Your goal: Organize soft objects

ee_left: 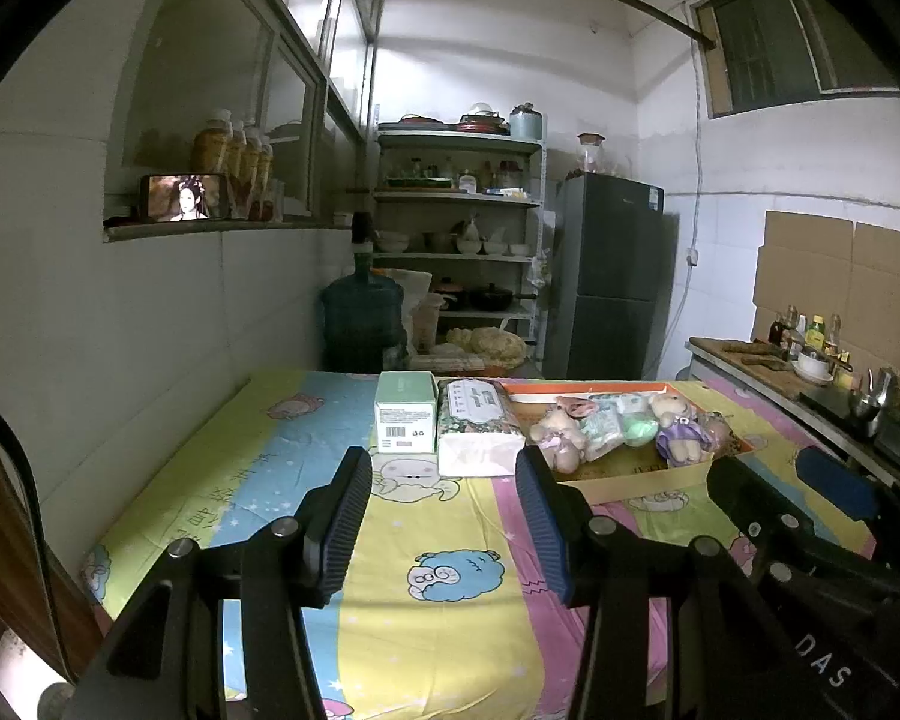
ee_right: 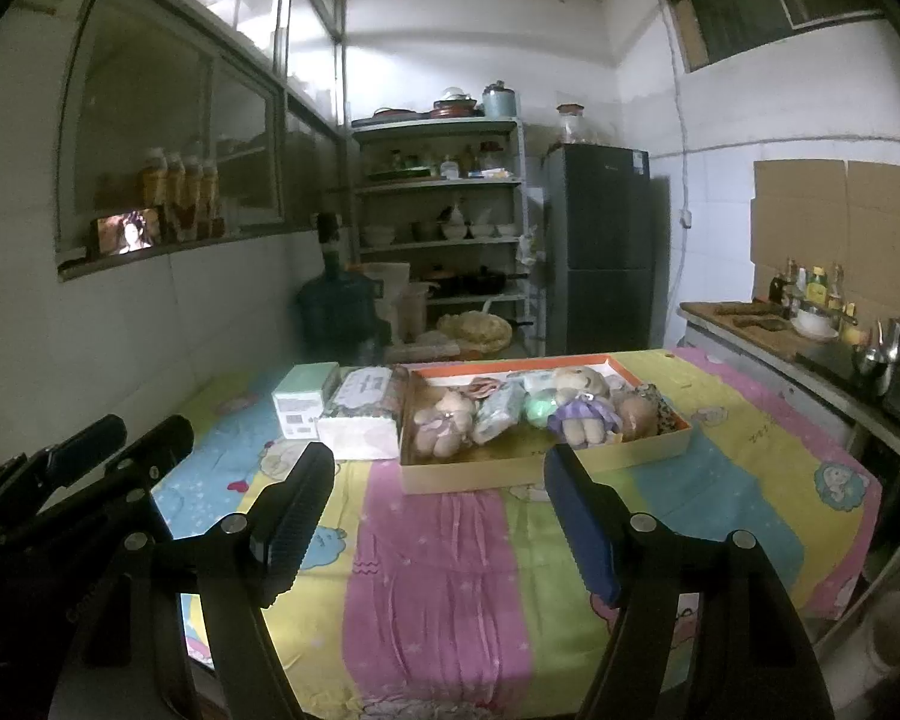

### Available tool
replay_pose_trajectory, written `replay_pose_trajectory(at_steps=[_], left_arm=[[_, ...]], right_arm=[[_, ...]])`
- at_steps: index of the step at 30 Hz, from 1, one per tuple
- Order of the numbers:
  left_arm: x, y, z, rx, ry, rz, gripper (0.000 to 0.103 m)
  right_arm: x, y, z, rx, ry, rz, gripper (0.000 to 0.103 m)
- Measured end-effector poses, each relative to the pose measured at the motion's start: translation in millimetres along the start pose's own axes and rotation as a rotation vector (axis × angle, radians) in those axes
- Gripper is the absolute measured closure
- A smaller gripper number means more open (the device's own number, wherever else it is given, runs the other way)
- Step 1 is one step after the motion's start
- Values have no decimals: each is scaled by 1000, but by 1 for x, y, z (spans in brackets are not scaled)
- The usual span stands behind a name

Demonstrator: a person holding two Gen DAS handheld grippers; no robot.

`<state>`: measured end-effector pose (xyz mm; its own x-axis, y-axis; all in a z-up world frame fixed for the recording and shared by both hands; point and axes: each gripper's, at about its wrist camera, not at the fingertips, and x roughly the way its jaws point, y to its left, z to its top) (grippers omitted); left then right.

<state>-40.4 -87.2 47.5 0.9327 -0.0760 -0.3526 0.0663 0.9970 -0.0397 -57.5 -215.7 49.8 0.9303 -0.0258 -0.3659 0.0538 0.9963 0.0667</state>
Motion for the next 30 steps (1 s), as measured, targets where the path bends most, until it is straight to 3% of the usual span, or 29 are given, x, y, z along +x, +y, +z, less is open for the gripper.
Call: replay_pose_trajectory(at_steps=[30], left_arm=[[-1, -1, 0, 0, 2, 0, 53]], right_arm=[[-2, 6, 5, -11, -10, 2, 29]])
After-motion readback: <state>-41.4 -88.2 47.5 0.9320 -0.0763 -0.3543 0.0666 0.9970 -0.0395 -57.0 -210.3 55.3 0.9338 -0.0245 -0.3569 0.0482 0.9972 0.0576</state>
